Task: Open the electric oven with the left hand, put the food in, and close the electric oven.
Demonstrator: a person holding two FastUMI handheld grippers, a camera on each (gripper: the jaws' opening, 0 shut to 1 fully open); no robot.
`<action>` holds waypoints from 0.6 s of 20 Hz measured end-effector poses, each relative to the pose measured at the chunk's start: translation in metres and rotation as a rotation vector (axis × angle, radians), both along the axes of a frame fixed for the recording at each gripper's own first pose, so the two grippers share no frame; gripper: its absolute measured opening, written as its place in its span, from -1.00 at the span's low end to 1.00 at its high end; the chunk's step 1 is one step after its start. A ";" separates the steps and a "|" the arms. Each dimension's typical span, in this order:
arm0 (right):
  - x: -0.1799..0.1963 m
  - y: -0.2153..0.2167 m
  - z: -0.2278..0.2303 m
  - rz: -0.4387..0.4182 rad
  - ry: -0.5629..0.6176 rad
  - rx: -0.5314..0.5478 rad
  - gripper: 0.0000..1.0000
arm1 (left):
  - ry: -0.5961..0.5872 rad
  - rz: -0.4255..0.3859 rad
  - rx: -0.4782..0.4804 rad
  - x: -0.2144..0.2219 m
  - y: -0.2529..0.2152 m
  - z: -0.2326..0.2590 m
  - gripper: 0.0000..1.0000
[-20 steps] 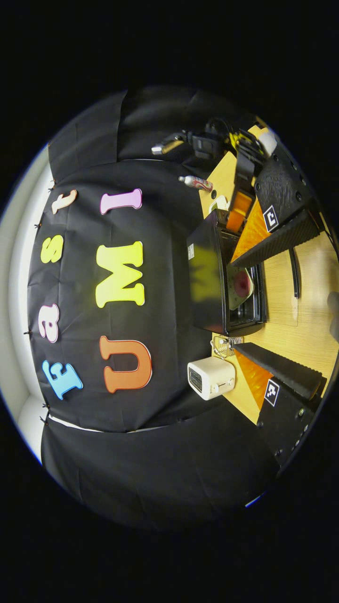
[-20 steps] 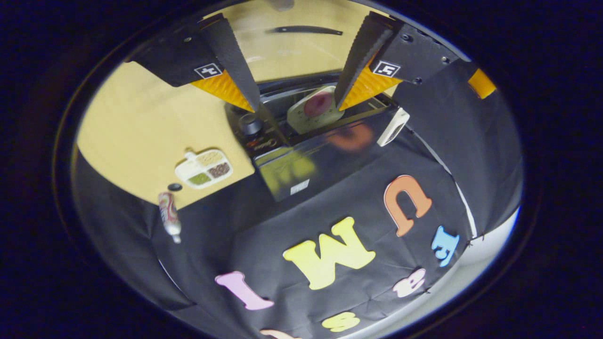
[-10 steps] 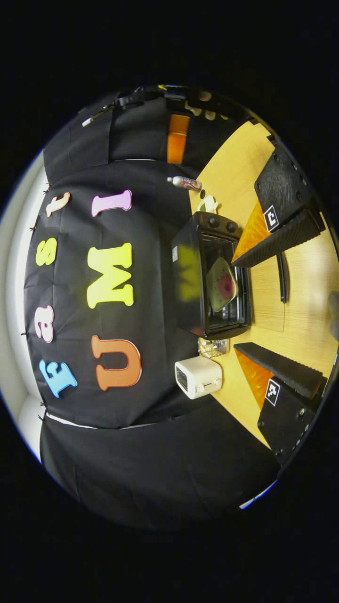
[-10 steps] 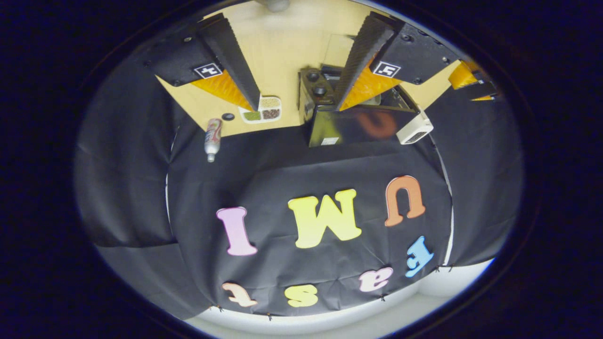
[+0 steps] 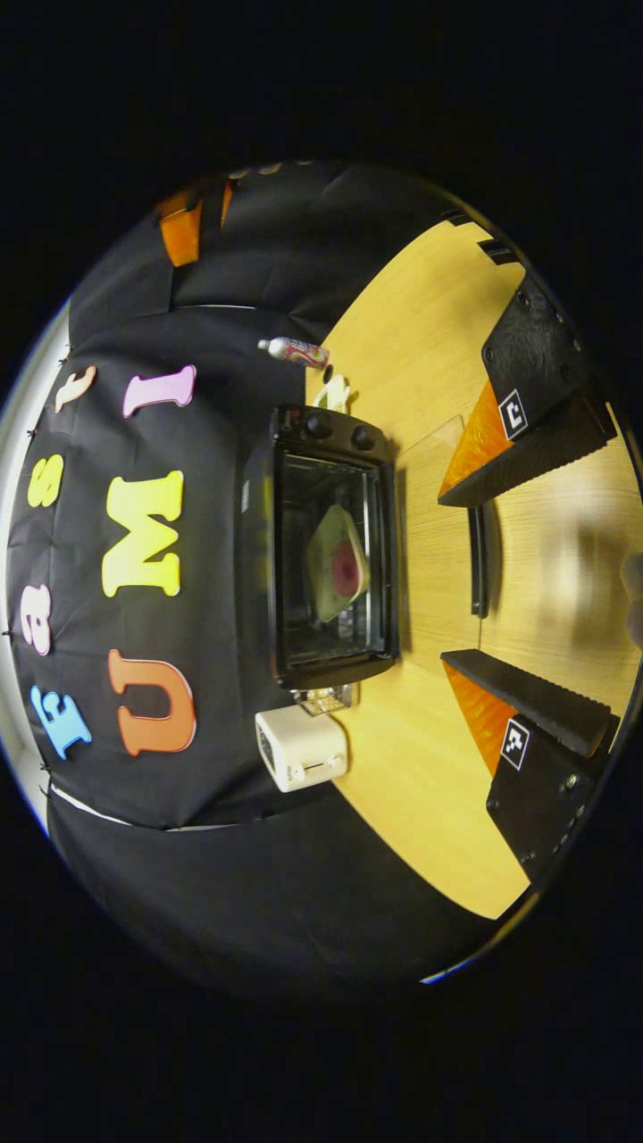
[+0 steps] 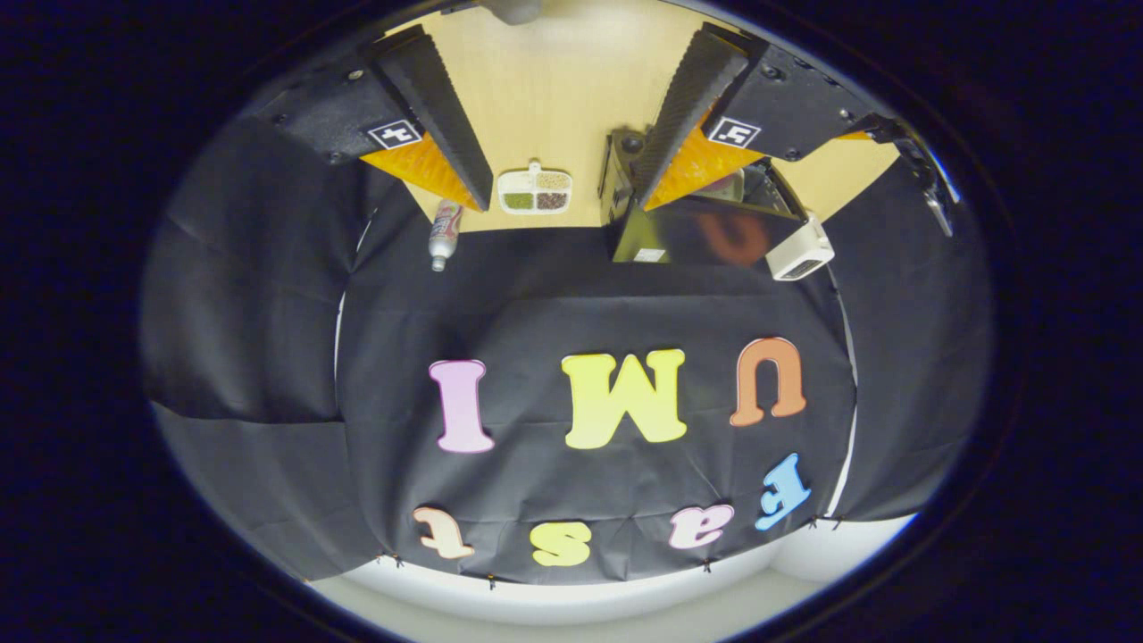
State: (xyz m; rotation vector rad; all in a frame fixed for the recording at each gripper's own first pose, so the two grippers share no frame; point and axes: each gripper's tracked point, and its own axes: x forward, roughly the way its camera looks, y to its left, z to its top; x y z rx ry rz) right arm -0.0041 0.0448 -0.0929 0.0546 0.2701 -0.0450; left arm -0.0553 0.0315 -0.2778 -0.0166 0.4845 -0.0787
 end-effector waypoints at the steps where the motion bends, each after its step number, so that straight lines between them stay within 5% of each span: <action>1: -0.004 0.000 0.000 -0.001 0.003 -0.010 1.00 | 0.024 -0.002 -0.015 0.000 -0.004 -0.013 0.94; 12: -0.016 -0.002 0.022 -0.045 -0.008 -0.039 1.00 | 0.183 -0.022 -0.019 0.016 -0.020 -0.095 0.95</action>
